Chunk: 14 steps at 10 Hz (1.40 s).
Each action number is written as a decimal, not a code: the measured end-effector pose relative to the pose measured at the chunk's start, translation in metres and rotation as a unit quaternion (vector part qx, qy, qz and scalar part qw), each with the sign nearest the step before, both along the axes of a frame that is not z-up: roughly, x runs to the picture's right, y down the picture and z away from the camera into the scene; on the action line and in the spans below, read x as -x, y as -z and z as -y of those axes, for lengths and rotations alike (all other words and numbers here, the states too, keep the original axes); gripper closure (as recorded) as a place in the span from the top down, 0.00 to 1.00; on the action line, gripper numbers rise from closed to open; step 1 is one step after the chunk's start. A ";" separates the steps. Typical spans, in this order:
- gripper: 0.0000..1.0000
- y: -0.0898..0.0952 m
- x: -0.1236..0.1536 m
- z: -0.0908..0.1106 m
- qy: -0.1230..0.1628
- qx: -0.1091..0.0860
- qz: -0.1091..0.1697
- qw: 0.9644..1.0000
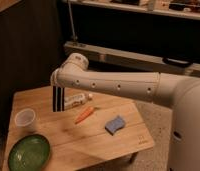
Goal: Place the eraser in the ceramic cup
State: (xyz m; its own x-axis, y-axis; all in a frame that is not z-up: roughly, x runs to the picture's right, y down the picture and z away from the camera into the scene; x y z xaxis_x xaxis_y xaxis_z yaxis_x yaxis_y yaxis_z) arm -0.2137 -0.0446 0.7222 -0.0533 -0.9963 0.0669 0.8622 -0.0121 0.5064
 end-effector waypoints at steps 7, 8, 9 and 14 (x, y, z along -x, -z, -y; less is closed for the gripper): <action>0.00 0.006 0.005 0.002 0.014 -0.019 0.000 1.000; 0.00 0.017 0.015 0.007 0.027 -0.038 0.007 0.999; 0.00 0.031 0.026 0.013 0.041 -0.056 0.015 0.997; 0.00 0.136 0.129 0.059 0.141 -0.135 0.095 0.976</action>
State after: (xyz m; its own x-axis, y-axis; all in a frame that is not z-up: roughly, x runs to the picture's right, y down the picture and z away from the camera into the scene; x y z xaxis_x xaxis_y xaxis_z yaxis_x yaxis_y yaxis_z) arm -0.3430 -0.1035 0.5866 -0.3143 -0.9198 -0.2347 0.6955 -0.3914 0.6025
